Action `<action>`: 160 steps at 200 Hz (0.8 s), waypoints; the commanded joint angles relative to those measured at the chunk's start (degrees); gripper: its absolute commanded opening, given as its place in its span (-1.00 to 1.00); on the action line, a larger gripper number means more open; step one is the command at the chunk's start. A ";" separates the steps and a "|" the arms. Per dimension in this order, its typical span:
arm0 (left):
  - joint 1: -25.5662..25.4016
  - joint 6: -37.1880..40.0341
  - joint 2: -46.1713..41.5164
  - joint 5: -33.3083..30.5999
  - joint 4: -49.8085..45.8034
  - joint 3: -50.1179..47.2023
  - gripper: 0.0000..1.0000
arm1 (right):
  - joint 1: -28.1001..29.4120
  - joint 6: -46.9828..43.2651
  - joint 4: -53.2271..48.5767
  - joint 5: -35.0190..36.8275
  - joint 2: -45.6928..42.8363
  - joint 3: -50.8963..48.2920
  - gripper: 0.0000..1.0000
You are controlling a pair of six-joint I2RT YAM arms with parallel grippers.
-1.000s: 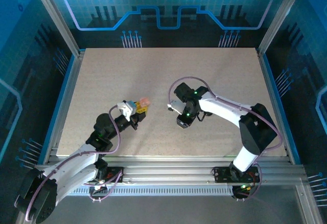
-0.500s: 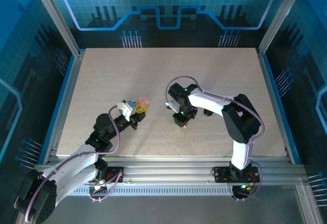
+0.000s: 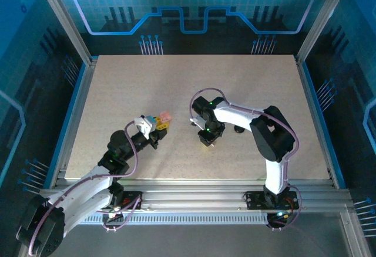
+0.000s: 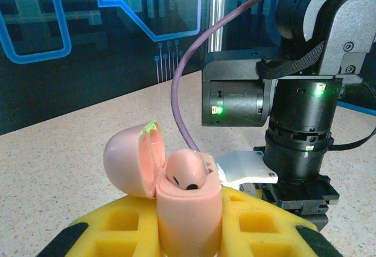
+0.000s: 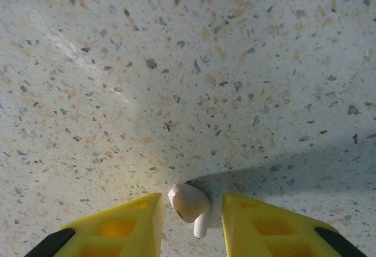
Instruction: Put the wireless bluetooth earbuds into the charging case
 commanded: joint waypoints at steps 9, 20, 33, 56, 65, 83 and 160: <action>-0.33 1.55 -0.80 -0.76 0.17 0.36 -0.68 | 0.30 0.85 -0.79 1.03 2.03 1.09 -0.35; -0.35 1.55 -0.88 -0.77 0.04 0.36 -0.68 | 0.33 0.88 -0.61 1.13 2.40 1.07 -0.35; -0.35 1.55 -1.02 -0.85 0.01 0.35 -0.68 | 0.41 0.89 -0.43 1.45 2.67 1.00 -0.36; -0.30 1.55 -1.11 -0.85 -0.09 0.26 -0.68 | 0.64 1.20 -0.07 2.29 3.02 0.65 -0.44; -0.35 1.52 -1.19 -0.86 -0.09 0.27 -0.69 | 0.73 1.24 0.00 2.81 3.12 0.62 -0.49; -0.34 1.46 -1.17 -0.84 -0.16 0.27 -0.68 | 0.84 1.50 0.01 3.81 3.23 0.46 -0.60; -0.43 0.00 3.17 1.15 2.77 0.42 -0.68 | 1.07 4.82 4.91 5.98 -9.03 -2.04 -0.67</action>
